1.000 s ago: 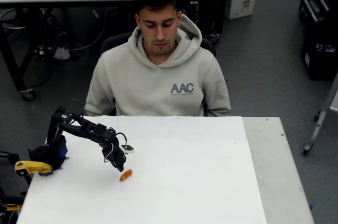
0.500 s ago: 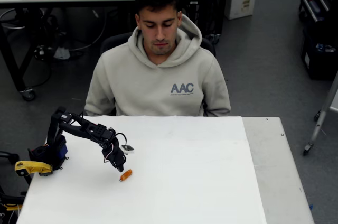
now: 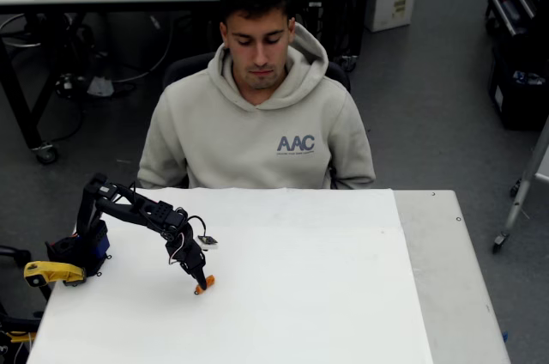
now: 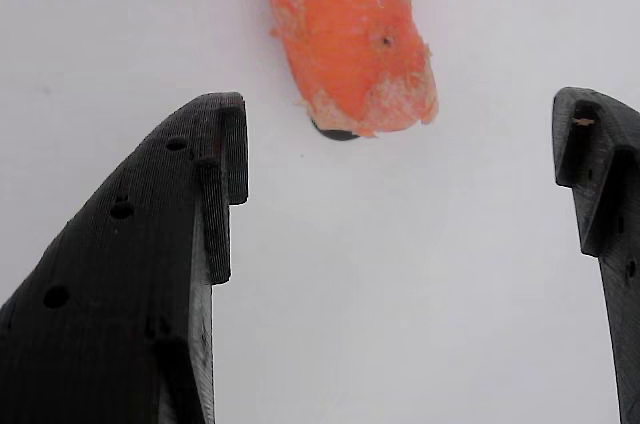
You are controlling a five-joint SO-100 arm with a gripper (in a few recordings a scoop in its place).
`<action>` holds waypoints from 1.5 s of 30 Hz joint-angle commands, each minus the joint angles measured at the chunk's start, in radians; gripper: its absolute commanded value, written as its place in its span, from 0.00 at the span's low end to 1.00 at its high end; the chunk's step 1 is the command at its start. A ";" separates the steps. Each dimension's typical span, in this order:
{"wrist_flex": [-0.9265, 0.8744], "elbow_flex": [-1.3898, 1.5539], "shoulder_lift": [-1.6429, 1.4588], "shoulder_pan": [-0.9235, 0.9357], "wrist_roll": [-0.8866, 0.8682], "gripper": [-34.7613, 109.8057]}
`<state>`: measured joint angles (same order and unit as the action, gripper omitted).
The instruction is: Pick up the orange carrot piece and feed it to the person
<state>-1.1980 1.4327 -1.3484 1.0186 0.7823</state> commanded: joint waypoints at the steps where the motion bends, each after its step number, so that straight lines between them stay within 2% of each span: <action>1: 0.009 -0.061 -0.038 0.008 0.020 0.42; 9: 0.009 -0.061 -0.026 0.005 0.020 0.42; 22: 0.009 -0.183 0.181 0.018 0.021 0.41; 25: 0.009 -0.183 0.209 0.018 0.021 0.37; 31: 0.009 -0.173 0.249 0.018 0.021 0.22; 45: 0.006 -0.169 0.275 0.040 0.012 0.22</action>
<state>-1.1980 1.2548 -1.0615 1.0400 0.7915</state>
